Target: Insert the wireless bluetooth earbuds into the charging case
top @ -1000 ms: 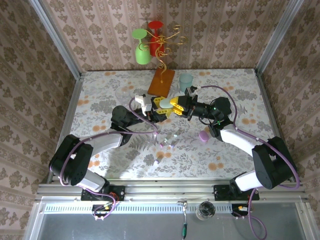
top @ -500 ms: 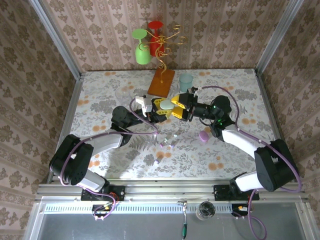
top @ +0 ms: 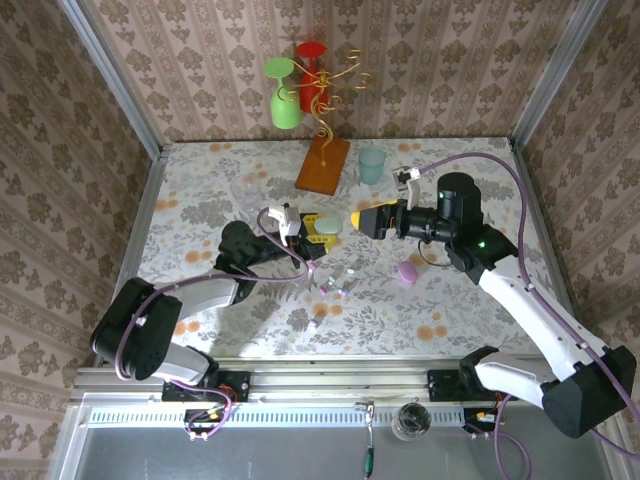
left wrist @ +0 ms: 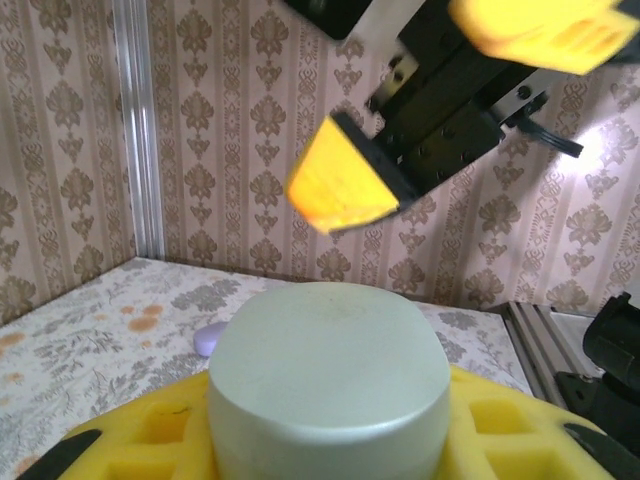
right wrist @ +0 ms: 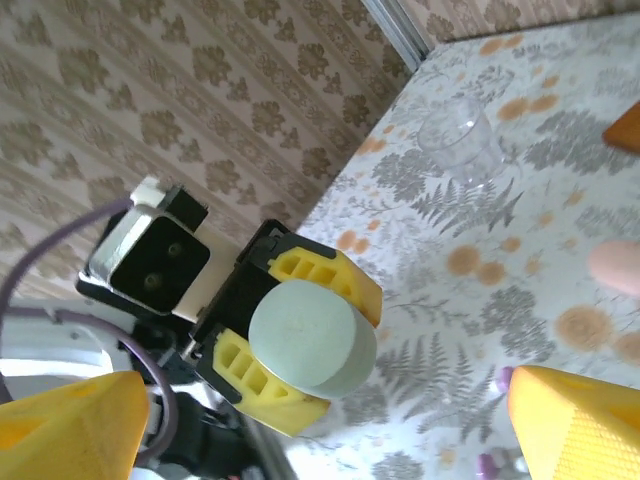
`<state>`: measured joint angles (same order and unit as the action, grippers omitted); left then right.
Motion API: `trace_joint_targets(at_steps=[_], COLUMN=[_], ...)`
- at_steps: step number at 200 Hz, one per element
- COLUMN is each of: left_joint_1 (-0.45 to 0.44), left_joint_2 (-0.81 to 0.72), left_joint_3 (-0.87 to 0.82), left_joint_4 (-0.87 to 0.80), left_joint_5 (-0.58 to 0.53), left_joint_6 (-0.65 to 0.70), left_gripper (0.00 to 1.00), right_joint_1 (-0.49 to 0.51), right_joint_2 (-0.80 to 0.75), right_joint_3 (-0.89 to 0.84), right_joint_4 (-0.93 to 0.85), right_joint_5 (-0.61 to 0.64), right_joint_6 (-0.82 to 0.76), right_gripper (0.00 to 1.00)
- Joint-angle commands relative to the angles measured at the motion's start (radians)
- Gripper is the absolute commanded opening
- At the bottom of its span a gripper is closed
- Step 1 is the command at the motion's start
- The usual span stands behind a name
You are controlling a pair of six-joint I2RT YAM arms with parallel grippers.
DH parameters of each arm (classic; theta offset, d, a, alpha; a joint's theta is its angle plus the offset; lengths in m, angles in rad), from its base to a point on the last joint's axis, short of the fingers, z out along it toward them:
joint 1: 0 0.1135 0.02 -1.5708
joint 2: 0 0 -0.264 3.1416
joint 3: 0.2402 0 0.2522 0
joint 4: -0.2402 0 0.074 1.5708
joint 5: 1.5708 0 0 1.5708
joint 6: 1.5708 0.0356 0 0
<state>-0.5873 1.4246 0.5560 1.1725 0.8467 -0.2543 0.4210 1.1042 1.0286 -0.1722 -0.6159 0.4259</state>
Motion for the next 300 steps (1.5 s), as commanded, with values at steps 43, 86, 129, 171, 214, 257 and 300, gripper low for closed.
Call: trace_joint_targets(at_steps=[43,86,129,171,214,257,300], left_joint_1=[-0.012,-0.026,-0.026,-0.026,-0.028,-0.027,-0.028], left_joint_2=[-0.060,-0.107,-0.130,-0.141,-0.151,-0.162,-0.176], left_joint_3=[0.004,-0.011,-0.037,-0.042,-0.047,-0.048,-0.053], left_joint_4=[-0.046,-0.097,-0.122,-0.118,-0.118,-0.117,-0.123], left_joint_5=[0.058,0.043,0.032,0.037,0.051,0.076,0.081], left_joint_6=[0.017,0.048,0.082,0.082,0.081,0.068,0.066], left_gripper=[0.34,0.34,0.34,0.34,0.34,0.34,0.34], right_joint_1=[0.184,0.193,0.190,0.185,0.168,0.157,0.142], right_joint_2=[0.055,0.109,0.094,0.098,0.104,0.126,0.124], right_joint_3=[0.099,0.107,0.082,0.089,0.096,0.104,0.104], right_joint_4=[-0.175,-0.130,-0.058,-0.044,-0.018,-0.007,0.002], right_joint_5=[0.269,0.320,0.361,0.402,0.418,0.389,0.290], right_joint_6=[-0.668,-0.653,-0.600,-0.542,-0.493,-0.487,-0.472], right_gripper=[0.96,0.97,0.96,0.94,0.94,0.94,0.94])
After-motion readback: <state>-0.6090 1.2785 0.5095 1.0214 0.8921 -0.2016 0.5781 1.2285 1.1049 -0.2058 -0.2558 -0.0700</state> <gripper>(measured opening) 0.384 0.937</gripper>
